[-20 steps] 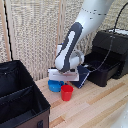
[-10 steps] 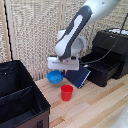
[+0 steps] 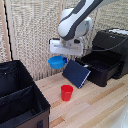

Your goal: Gently grip the air fryer handle with your gripper and kindly pull it open by sliding your gripper away from the base. Gradually bring your gripper in line with the blue bowl and gently capture it, without tightening your grip too much. Securely place the blue bowl inside the opened air fryer with a steady position. Liberate your robot's gripper, and withdraw your gripper from the proximity of the air fryer.

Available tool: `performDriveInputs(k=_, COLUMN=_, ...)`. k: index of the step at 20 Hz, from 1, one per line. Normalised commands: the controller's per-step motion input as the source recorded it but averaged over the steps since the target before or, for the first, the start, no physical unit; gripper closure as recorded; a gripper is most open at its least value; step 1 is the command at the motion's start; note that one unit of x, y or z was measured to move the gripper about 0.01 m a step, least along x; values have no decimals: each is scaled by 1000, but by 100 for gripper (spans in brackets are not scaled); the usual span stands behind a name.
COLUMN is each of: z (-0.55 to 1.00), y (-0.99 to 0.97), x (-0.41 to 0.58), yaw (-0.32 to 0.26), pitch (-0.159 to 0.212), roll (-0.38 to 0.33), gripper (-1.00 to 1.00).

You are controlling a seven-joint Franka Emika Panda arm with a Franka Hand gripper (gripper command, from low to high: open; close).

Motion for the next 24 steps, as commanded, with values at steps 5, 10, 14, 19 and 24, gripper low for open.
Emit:
performDriveInputs(k=5, z=630, y=-124, x=276, yaw=-234, pitch=-18, roll=-11, gripper=100)
performDriveInputs(k=10, z=622, y=-433, x=267, yaw=-192, pitch=-21, roll=3, gripper=100)
performDriveInputs(k=14, z=381, y=-629, x=161, yaw=-142, pitch=-92, roll=54, gripper=100)
performDriveInputs(k=19, z=245, y=-701, x=32, yaw=-140, pitch=-83, roll=45, gripper=100)
performDriveInputs(k=24, z=73, y=-724, x=-3, yaw=-167, pitch=-48, roll=8, gripper=100)
